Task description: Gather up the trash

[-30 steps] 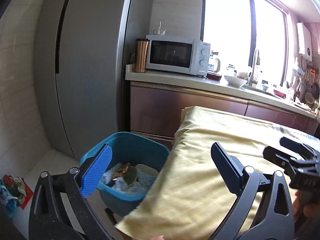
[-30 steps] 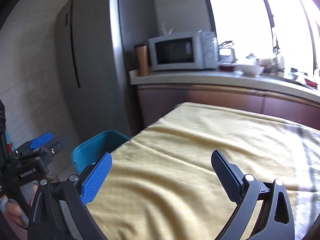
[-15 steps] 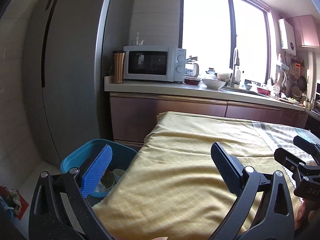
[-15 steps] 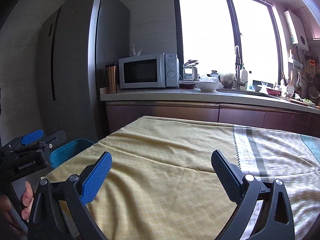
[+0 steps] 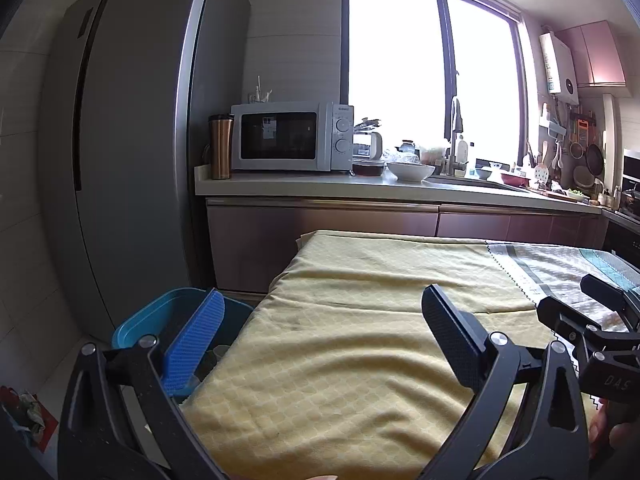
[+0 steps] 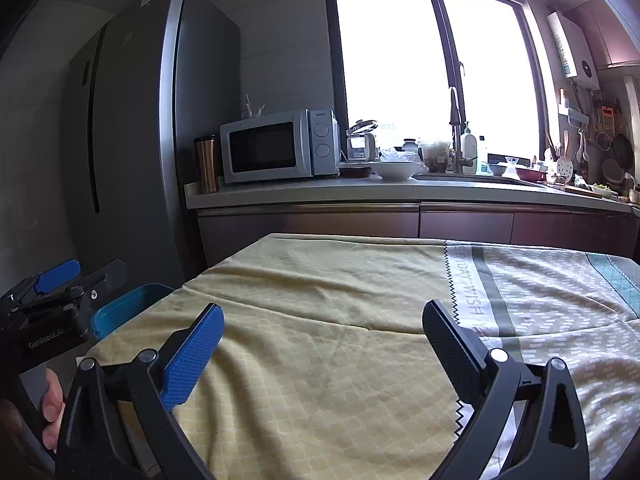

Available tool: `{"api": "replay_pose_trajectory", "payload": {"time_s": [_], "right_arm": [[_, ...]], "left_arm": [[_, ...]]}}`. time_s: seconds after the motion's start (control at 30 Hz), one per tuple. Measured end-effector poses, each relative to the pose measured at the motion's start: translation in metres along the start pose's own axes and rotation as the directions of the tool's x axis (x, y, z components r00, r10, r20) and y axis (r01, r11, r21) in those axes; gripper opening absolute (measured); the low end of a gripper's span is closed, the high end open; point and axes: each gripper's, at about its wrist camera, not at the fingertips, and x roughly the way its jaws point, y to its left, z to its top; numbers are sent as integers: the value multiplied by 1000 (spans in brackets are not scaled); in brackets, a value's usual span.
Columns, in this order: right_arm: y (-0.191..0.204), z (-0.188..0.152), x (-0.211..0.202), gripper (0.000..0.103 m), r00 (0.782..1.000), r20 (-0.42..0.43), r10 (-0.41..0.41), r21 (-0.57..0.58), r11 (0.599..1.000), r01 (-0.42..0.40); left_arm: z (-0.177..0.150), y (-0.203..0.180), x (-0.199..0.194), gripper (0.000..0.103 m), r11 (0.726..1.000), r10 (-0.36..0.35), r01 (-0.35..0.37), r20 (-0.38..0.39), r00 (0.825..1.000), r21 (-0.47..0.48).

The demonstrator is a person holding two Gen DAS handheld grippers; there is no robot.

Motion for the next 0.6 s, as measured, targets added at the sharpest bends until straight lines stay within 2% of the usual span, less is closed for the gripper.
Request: {"api": "replay_pose_trajectory", "payload": {"time_s": [0.6], "right_arm": [[-8, 0, -2, 96, 1000, 9, -9, 16, 1000, 8]], "left_arm": [[-4, -3, -2, 97, 1000, 14, -15, 27, 1000, 6]]}}
